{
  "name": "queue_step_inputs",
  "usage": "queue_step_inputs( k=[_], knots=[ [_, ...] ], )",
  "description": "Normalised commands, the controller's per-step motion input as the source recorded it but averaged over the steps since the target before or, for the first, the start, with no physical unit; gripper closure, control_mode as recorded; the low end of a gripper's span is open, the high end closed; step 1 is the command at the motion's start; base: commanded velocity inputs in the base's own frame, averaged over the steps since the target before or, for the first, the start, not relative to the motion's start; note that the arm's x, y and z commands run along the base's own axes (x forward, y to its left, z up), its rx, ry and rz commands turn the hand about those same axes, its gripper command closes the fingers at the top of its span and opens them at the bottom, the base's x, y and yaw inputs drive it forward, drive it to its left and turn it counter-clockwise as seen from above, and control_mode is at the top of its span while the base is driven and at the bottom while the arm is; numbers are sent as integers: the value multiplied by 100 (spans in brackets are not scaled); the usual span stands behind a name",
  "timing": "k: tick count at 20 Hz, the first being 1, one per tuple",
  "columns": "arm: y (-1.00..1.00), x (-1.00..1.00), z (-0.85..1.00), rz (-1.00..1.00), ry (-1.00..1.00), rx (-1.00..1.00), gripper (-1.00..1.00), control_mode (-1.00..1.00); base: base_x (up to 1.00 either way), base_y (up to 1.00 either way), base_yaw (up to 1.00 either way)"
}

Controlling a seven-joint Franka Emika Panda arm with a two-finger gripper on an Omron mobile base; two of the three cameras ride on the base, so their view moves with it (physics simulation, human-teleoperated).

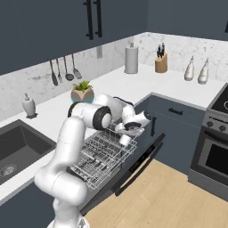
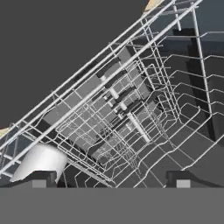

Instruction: Pick up the cup and bowl from the counter, place them in the dishwasher, and close the dishwasher door.

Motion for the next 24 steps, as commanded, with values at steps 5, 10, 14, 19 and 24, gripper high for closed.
queue_step_inputs(
  k=[5, 10, 14, 19, 24],
  knots=[
    [25, -34, 100, -9, 0, -11, -100, -100, 0, 0, 0],
    [38, -31, 100, -7, -2, -17, -100, -100, 0, 0, 0],
    [56, -32, 100, -3, -2, -27, -100, -100, 0, 0, 0],
    [57, -37, 85, -1, -4, -31, -100, -100, 0, 0, 0],
    [63, -7, 41, 4, 2, -22, -100, -100, 0, 0, 0]
  ],
)
